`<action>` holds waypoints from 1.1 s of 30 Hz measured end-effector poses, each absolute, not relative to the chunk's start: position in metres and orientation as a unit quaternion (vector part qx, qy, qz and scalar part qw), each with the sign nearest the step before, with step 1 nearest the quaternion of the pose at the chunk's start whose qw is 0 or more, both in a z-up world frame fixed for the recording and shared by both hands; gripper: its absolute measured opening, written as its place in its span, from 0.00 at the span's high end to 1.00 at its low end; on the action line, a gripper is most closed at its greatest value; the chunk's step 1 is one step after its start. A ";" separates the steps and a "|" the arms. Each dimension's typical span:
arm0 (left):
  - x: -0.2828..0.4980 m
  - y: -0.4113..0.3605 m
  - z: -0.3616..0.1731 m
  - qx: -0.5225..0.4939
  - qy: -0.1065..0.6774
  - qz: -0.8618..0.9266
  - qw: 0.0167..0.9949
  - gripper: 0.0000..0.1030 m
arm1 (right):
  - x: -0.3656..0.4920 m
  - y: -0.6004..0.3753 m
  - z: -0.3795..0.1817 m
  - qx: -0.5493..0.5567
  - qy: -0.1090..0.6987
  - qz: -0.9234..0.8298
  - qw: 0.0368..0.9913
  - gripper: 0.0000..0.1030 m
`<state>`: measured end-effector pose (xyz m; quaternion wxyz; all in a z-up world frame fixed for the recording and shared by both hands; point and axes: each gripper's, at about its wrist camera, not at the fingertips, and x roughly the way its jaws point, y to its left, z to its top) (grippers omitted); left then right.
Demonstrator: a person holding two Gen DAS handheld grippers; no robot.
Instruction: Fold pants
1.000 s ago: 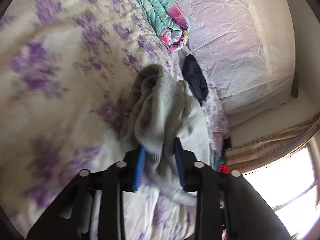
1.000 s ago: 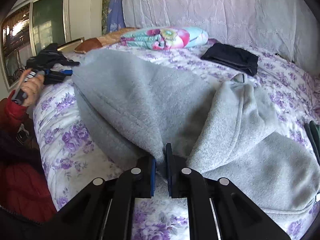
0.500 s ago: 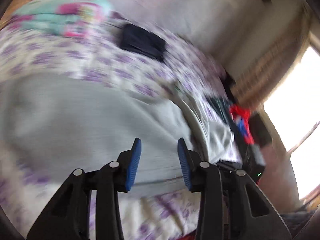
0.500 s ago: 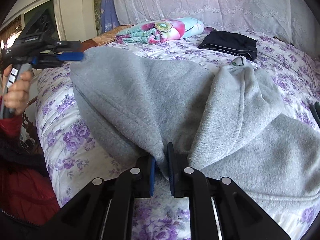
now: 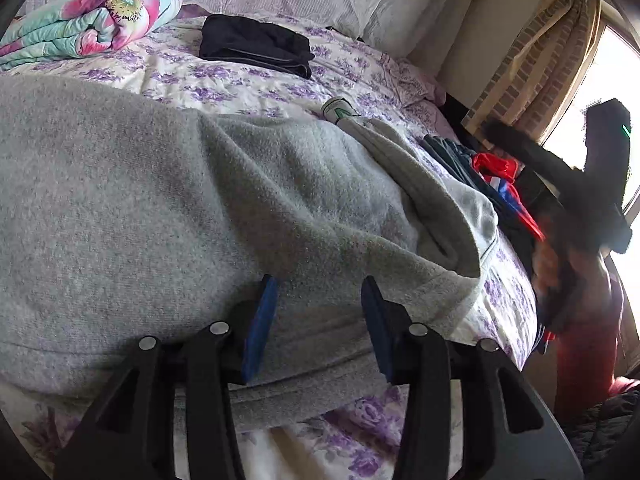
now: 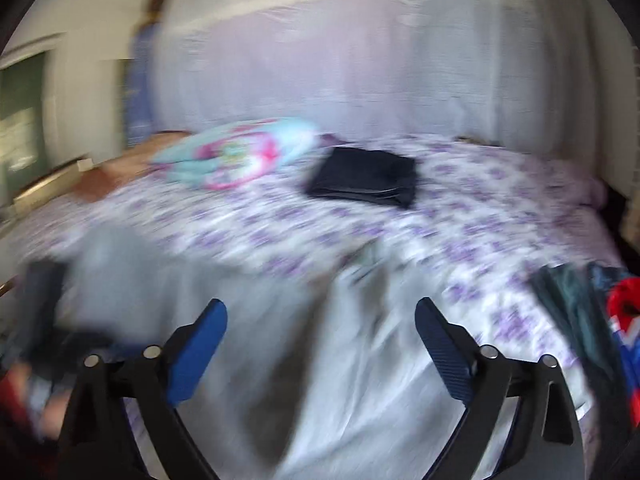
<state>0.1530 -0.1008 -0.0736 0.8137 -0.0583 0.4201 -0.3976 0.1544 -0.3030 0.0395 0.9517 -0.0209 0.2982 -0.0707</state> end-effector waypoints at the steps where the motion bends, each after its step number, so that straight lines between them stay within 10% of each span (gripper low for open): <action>1: 0.153 -0.099 -0.074 -0.061 0.417 -0.400 0.813 0.58 | 0.173 -0.302 0.036 -0.026 0.310 -0.091 0.946 0.07; 15: 0.163 -0.077 -0.080 -0.153 0.414 -0.459 0.771 0.55 | 0.291 -0.295 -0.055 -0.156 0.489 -0.278 0.812 0.05; 20: 0.163 -0.076 -0.081 -0.160 0.414 -0.463 0.767 0.55 | 0.277 -0.314 -0.049 -0.087 0.482 -0.264 0.831 0.76; 33: 0.163 -0.077 -0.083 -0.160 0.413 -0.463 0.768 0.54 | 0.106 -0.429 0.020 0.321 0.256 -0.107 0.905 0.84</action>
